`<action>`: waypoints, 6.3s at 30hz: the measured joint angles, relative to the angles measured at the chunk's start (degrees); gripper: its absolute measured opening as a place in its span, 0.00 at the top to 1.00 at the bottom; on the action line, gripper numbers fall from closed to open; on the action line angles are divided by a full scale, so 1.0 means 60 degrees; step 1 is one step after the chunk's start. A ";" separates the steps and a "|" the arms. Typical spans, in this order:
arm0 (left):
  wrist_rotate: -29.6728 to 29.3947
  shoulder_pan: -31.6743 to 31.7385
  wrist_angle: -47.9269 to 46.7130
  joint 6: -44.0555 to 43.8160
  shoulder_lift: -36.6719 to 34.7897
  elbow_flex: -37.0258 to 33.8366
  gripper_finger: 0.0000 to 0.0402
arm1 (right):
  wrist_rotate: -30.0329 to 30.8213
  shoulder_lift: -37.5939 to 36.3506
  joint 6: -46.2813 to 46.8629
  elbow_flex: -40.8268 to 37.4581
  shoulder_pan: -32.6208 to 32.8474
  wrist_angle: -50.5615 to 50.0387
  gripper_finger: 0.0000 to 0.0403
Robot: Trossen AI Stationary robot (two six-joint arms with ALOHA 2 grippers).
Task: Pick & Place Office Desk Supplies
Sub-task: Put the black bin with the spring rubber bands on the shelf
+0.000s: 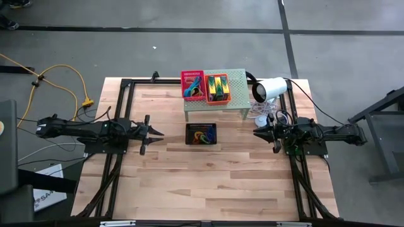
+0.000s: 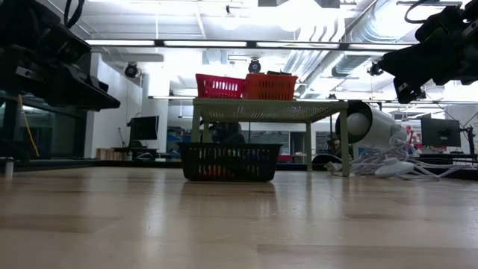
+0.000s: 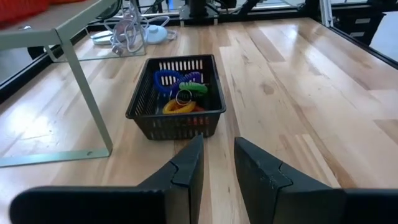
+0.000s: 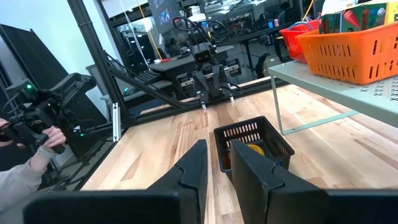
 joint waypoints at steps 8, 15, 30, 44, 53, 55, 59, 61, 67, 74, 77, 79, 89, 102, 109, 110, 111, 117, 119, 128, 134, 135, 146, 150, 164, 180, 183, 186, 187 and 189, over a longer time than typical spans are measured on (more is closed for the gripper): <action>0.0000 0.0000 -0.0013 0.0244 0.0000 0.0000 0.79 | 0.0002 0.0000 0.0000 -0.0002 0.0000 0.0002 0.86; -0.0004 0.0000 0.0006 0.0181 0.0000 0.0000 0.79 | 0.0004 0.0000 0.0000 -0.0003 0.0000 0.0000 0.86; -0.0266 0.0000 0.0369 -0.0475 0.0000 0.0000 0.79 | 0.0004 0.0002 0.0000 0.0001 0.0000 0.0000 0.86; -0.0284 0.0000 0.0421 -0.0655 0.0000 0.0000 0.79 | 0.0004 0.0000 0.0000 0.0000 0.0000 0.0000 0.86; -0.0284 0.0000 0.0421 -0.0637 0.0000 0.0000 0.79 | 0.0003 0.0000 0.0000 -0.0001 0.0000 0.0004 0.86; -0.0284 0.0000 0.0421 -0.0642 0.0000 0.0000 0.79 | 0.0004 0.0000 0.0000 -0.0003 0.0000 0.0004 0.86; -0.0283 0.0000 0.0417 -0.0697 0.0000 0.0000 0.79 | 0.0002 0.0000 0.0000 0.0001 0.0000 0.0004 0.86; -0.0284 0.0000 0.0417 -0.0650 0.0000 0.0000 0.79 | 0.0000 0.0000 -0.0004 -0.0003 0.0000 0.0004 0.86; -0.0280 0.0000 0.0417 -0.0737 0.0000 0.0000 0.79 | 0.0026 0.0000 -0.0034 0.0001 0.0000 0.0011 0.86; -0.0280 0.0000 0.0417 -0.0698 0.0000 0.0000 0.79 | 0.0024 0.0000 0.0250 0.0000 0.0000 0.0087 0.86; -0.0280 0.0000 0.0417 -0.0691 0.0000 0.0000 0.79 | 0.0038 0.0004 0.0202 -0.0001 0.0007 0.0177 0.86; -0.0280 0.0000 0.0417 -0.0698 0.0000 0.0000 0.79 | 0.0050 0.0004 0.0172 0.0000 0.0007 0.0345 0.86; -0.0280 0.0000 0.0417 -0.0697 0.0000 0.0000 0.79 | 0.0378 0.0459 -0.0155 0.0070 0.0026 0.1238 0.86; -0.0280 0.0000 0.0416 -0.0628 -0.0004 0.0000 0.79 | -0.0183 0.5516 -0.1968 0.4079 0.0026 0.1449 0.86; -0.0280 0.0000 0.0417 -0.0631 -0.0004 0.0000 0.79 | -0.1585 0.7878 -0.3122 0.5764 0.0026 0.1451 0.86; -0.0280 0.0000 0.0417 -0.0632 -0.0004 0.0000 0.79 | -0.1733 0.8114 -0.3246 0.5886 0.0026 0.1446 0.86; -0.0280 0.0000 0.0417 -0.0676 -0.0004 0.0000 0.79 | -0.1856 0.8337 -0.3317 0.5995 0.0026 0.1429 0.86; -0.0280 -0.0001 0.0417 -0.0698 -0.0004 0.0000 0.79 | -0.2084 0.9379 -0.3588 0.6416 0.0026 0.1424 0.86; -0.0280 0.0000 0.0420 -0.0693 -0.0004 0.0000 0.79 | -0.2026 0.9696 -0.3764 0.6493 0.0026 0.1447 0.86; -0.0280 -0.0003 0.0417 -0.0685 -0.0004 0.0000 0.79 | -0.1996 1.1499 -0.4767 0.6587 0.0026 0.1260 0.86; -0.0280 -0.0001 0.0417 -0.0698 -0.0004 0.0000 0.79 | -0.2025 1.2621 -0.5399 0.6587 0.0026 0.1151 0.86; -0.0279 -0.0001 0.0417 -0.0697 -0.0004 0.0000 0.79 | -0.2017 1.2764 -0.5496 0.6587 0.0026 0.1175 0.86; -0.0279 -0.0002 0.0417 -0.0653 -0.0004 0.0000 0.79 | 0.0371 1.3213 -0.5832 0.6906 0.0713 0.0840 0.86; -0.0277 0.0000 0.0417 -0.0688 -0.0004 0.0000 0.79 | 0.0975 1.3243 -0.6021 0.8012 0.1081 -0.0769 0.86; -0.0278 -0.0002 0.0441 -0.0627 -0.0002 0.0000 0.79 | -0.0317 1.4047 -1.2678 0.9730 0.1150 -0.3673 0.86; -0.0280 -0.0004 0.0490 -0.0692 0.0000 0.0000 0.79 | -0.2006 1.4268 -1.4768 0.9738 -0.0187 -0.3456 0.86; -0.0277 -0.0003 0.0504 -0.0698 0.0000 0.0002 0.79 | -0.2298 1.4538 -1.5103 0.9749 -0.0425 -0.3240 0.86; -0.0277 -0.0004 0.0519 -0.0694 -0.0006 0.0000 0.79 | -0.2289 1.4803 -1.5425 0.9880 -0.0575 -0.3551 0.86; -0.0280 -0.0004 0.0521 -0.0694 -0.0001 0.0000 0.79 | -0.2310 1.4964 -1.5441 1.0091 -0.0608 -0.3612 0.86; -0.0277 -0.0004 0.0564 -0.0694 0.0000 0.0004 0.79 | -0.2461 1.5201 -1.5438 1.0593 -0.0646 -0.3870 0.86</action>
